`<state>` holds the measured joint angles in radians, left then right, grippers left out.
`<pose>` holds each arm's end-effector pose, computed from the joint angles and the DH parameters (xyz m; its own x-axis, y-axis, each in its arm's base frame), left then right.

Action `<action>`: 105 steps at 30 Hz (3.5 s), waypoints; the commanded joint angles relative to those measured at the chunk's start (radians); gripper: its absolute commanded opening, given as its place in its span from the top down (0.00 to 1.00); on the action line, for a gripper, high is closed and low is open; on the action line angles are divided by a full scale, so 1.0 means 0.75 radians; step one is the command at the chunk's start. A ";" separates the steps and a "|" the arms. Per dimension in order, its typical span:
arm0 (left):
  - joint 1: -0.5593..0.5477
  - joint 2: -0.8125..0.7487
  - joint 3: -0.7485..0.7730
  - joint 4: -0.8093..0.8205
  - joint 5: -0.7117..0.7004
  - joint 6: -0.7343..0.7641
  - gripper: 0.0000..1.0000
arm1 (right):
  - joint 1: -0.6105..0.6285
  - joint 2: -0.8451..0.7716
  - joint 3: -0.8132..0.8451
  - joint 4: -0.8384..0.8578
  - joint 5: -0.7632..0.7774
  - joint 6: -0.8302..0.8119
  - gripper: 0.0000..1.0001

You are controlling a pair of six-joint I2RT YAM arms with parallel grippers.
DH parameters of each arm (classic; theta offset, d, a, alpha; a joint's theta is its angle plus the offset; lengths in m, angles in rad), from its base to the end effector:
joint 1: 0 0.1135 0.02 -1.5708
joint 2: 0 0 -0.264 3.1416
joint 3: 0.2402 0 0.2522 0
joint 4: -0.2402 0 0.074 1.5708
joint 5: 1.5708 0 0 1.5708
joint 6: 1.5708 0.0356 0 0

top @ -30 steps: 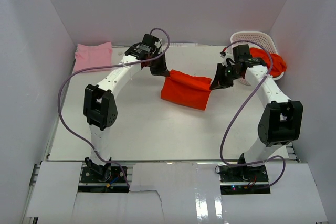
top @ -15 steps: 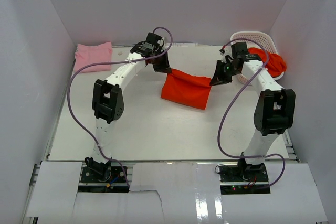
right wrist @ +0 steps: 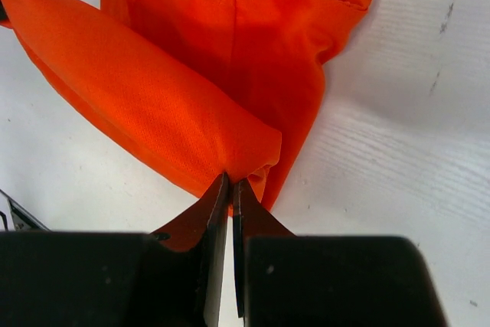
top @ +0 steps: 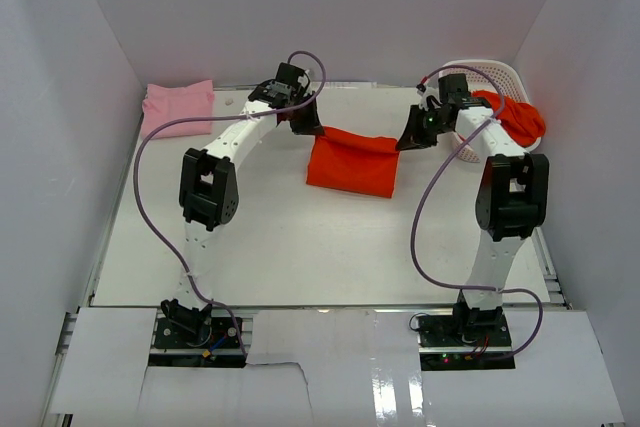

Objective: Fold and stack the t-shirts

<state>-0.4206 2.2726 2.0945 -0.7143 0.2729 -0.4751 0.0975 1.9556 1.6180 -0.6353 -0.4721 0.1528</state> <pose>0.4617 -0.2170 0.2465 -0.8825 -0.0878 -0.4621 0.1619 0.8657 -0.4737 0.4260 0.0579 0.2463 -0.8650 0.0516 -0.4991 -0.2123 0.8637 0.4572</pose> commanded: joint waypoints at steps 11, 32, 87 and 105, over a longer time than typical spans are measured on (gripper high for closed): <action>0.021 0.052 -0.046 0.173 -0.076 -0.011 1.00 | -0.015 0.213 0.125 0.293 -0.105 0.005 0.92; 0.019 0.015 -0.218 0.345 -0.188 -0.062 0.71 | -0.013 0.319 0.135 0.493 -0.160 0.058 0.61; -0.079 -0.065 -0.770 1.149 0.732 0.096 0.73 | 0.169 0.540 0.023 1.176 -0.757 0.753 0.92; -0.022 0.073 -0.874 1.233 0.714 0.089 0.89 | 0.208 0.556 0.006 1.117 -0.823 0.735 0.92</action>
<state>-0.4503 2.3314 1.4834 0.2184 0.8391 -0.4282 0.2493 2.3642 1.6054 0.1989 -1.0542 0.7074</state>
